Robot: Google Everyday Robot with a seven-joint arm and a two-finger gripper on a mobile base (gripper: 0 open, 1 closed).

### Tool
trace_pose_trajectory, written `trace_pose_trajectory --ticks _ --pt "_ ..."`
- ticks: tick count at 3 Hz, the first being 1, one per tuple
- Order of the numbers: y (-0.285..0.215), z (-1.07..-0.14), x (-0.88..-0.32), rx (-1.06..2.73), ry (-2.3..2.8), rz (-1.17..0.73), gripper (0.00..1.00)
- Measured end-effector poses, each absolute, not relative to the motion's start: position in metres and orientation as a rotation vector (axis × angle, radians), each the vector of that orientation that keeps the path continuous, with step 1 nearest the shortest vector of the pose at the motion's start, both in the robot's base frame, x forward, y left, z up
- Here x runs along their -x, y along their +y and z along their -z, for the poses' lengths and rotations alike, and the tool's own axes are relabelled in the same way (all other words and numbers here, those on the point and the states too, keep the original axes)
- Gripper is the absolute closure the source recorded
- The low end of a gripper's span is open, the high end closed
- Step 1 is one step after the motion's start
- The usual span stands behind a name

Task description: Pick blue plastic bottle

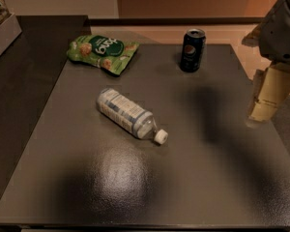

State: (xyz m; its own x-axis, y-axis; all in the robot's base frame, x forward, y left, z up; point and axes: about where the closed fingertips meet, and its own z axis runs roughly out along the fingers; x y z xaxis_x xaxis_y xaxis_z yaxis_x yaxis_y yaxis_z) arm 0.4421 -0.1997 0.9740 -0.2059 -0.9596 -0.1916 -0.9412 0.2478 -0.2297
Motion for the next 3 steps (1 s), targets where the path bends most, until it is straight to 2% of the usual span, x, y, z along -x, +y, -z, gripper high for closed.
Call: trace_pose_trajectory --ticks 3 --pt "-0.085 -0.933 -0.469 1.737 2.348 -0.034 0.0"
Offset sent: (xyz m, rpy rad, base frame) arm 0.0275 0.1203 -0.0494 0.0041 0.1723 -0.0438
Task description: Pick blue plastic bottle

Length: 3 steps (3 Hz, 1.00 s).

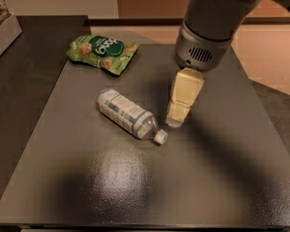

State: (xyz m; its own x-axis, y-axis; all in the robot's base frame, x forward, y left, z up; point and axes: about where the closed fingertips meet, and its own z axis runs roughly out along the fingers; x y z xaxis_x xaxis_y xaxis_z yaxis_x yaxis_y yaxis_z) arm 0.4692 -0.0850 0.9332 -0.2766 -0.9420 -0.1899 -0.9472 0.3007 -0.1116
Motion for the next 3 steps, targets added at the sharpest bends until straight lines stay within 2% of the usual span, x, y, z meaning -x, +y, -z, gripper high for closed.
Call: trace_pose_trajectory --ticks 1,3 --pt "-0.051 -0.921 -0.473 1.655 2.4 -0.053 0.0" --pt "0.003 -0.888 -0.475 1.543 2.466 0.046 0.0"
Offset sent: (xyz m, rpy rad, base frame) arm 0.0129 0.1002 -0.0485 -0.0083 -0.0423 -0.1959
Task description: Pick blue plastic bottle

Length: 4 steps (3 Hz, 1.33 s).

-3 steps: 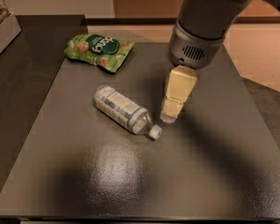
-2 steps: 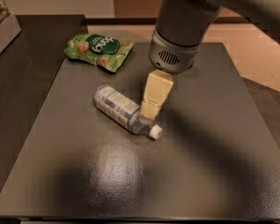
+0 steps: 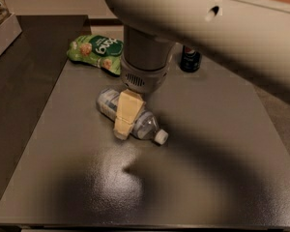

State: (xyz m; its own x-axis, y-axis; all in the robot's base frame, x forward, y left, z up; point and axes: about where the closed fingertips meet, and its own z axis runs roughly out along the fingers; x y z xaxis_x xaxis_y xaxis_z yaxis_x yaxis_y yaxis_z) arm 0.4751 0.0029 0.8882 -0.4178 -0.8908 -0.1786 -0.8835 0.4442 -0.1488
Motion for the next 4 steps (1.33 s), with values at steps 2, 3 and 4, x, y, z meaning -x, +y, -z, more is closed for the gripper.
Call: trace_pose_trajectory --ticks 2,3,4 --pt "0.017 -0.847 -0.473 1.539 2.552 0.108 0.0" --pt "0.018 -0.836 -0.475 1.531 2.576 0.119 0.0" --pt "0.014 -0.83 -0.478 1.518 2.606 0.123 0.19"
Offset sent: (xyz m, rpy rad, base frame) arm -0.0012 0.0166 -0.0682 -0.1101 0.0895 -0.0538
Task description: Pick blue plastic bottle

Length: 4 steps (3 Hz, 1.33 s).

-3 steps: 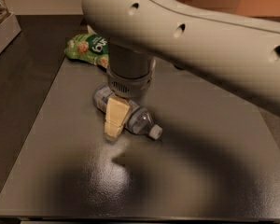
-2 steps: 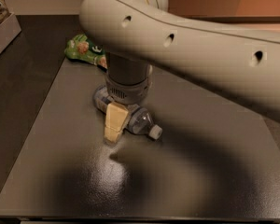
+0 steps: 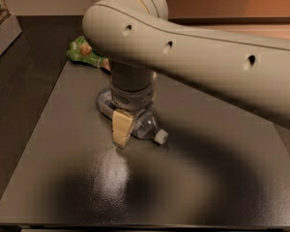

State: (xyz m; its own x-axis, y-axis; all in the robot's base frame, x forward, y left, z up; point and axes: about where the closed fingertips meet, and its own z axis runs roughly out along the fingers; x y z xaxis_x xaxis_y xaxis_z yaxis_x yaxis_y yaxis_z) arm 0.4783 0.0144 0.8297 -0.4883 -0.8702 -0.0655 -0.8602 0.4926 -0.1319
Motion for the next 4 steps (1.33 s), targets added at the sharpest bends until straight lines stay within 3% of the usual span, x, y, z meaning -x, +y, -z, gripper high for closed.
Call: trace_pose_trajectory --ticks 3,4 --pt "0.007 -0.86 -0.487 1.543 2.556 0.17 0.87" --pt "0.005 -0.891 -0.49 1.617 2.498 0.188 1.0"
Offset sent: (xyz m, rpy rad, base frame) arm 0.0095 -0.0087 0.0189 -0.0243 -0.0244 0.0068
